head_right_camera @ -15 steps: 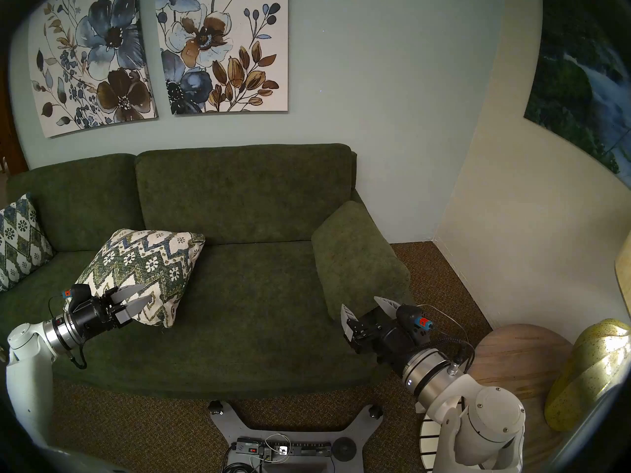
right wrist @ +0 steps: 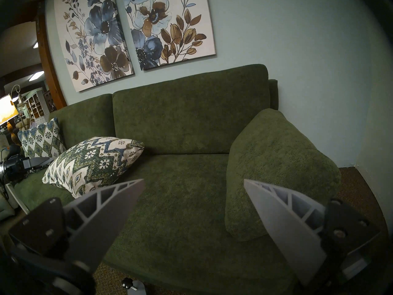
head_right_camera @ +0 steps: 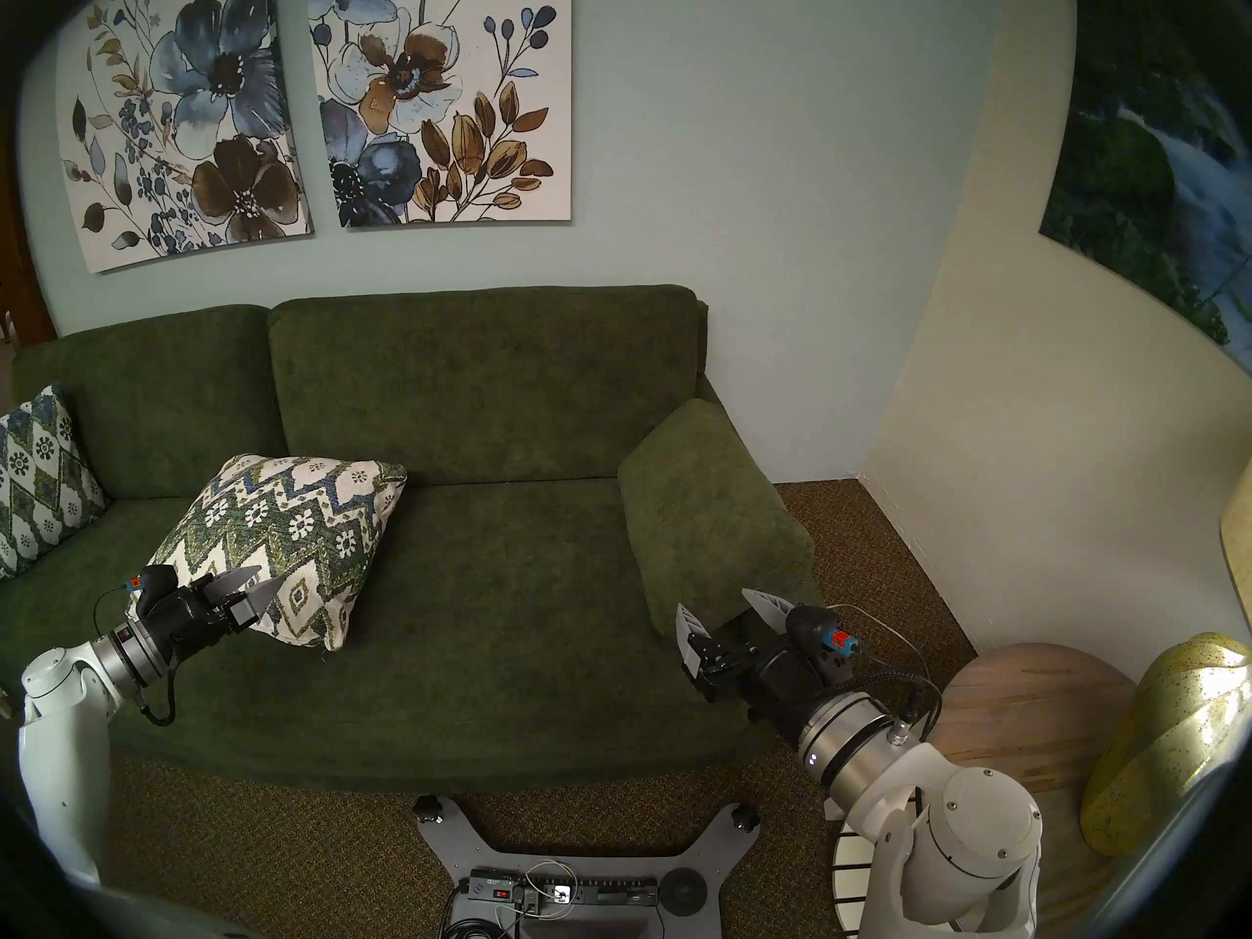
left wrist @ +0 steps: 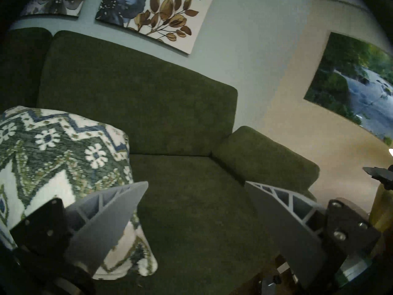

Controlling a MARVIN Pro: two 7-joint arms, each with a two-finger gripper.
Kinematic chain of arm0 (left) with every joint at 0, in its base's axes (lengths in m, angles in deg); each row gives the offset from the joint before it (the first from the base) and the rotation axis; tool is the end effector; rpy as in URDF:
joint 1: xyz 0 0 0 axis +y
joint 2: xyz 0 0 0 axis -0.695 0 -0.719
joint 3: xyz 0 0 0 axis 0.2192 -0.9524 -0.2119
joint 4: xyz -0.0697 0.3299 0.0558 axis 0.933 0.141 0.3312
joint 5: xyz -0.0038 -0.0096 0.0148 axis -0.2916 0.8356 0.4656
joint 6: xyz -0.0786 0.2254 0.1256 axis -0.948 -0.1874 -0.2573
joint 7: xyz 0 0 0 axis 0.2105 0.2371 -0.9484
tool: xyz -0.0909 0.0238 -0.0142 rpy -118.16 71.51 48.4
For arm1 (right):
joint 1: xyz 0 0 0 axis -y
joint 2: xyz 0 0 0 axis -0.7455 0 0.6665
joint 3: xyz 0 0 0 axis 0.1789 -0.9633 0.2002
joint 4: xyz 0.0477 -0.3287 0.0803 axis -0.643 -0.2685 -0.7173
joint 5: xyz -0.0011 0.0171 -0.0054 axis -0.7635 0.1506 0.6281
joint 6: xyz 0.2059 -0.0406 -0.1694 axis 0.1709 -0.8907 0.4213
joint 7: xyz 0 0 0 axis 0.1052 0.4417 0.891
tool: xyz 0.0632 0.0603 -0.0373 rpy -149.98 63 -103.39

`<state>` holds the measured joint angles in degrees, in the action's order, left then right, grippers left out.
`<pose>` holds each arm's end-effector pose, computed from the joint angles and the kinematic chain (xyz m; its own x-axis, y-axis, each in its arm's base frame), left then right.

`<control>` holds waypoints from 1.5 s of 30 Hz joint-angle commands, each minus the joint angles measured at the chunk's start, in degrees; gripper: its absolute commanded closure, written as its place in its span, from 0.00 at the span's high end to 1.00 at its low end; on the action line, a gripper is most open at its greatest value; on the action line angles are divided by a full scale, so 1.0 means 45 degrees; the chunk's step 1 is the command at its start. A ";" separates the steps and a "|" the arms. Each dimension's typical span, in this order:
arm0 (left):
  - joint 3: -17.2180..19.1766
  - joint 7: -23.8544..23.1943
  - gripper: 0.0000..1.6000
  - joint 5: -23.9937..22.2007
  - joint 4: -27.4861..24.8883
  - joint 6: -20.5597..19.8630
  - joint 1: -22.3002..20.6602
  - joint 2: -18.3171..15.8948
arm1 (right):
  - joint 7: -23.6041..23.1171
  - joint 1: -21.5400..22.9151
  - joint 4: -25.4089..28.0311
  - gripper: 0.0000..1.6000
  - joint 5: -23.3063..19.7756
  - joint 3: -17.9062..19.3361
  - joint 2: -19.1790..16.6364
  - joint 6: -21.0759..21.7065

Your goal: Fix throw pillow on sofa

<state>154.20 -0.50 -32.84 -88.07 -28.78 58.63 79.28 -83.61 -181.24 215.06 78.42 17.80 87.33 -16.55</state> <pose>0.2252 0.3129 -0.3729 0.3055 0.1989 0.9312 -0.3454 -0.8882 0.3030 0.1188 0.0097 -0.2969 0.2801 -0.0862 0.9561 0.3741 -0.9074 -0.1914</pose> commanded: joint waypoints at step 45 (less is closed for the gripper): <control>-0.4601 0.6518 1.00 0.3369 0.8648 0.1600 -0.5819 -0.0939 | -0.0008 0.0028 0.0105 1.00 -0.0010 0.0012 -0.0002 -0.0024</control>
<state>136.23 27.20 -19.94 -55.49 -21.33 34.63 73.82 -83.68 -181.24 214.95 78.37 17.80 87.34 -16.58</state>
